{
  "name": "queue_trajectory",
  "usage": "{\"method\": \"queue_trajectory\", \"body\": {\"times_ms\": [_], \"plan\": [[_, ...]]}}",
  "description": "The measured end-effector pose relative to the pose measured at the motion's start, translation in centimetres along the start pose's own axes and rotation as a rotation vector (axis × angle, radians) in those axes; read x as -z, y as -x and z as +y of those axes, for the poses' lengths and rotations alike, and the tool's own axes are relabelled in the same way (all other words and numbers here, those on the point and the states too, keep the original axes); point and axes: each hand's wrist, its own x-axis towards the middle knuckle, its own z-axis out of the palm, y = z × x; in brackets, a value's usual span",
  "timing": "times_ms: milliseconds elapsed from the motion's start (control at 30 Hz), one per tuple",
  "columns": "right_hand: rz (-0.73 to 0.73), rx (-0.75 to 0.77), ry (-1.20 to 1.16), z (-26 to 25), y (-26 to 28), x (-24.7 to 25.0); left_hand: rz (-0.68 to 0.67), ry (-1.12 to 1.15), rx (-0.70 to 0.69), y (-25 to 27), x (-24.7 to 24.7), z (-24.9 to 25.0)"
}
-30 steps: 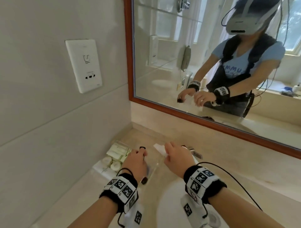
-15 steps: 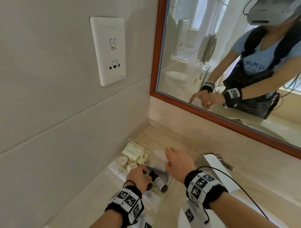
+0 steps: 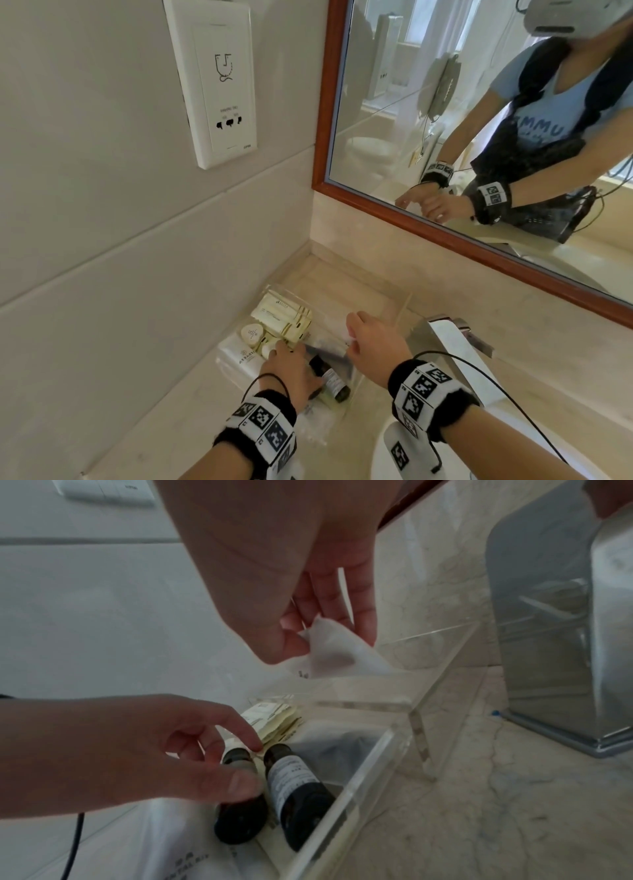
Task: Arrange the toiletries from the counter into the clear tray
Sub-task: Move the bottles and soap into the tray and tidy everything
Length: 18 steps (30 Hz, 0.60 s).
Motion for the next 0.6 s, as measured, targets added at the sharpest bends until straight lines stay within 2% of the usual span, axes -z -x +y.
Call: {"method": "queue_trajectory", "body": {"times_ms": [167,333,600], "plan": [[-0.017,0.026,0.032,-0.9,-0.8,-1.1,0.017,-0.037,-0.055,-0.3,-0.4,-0.7],[-0.016,0.067,0.035,-2.1,-2.0,-2.2,0.069,0.142,-0.091,-0.2,-0.4,-2.0],[-0.042,0.104,0.028,-4.0,-3.7,-3.5,0.289,0.178,-0.031,-1.3,2.3,-6.7]]}}
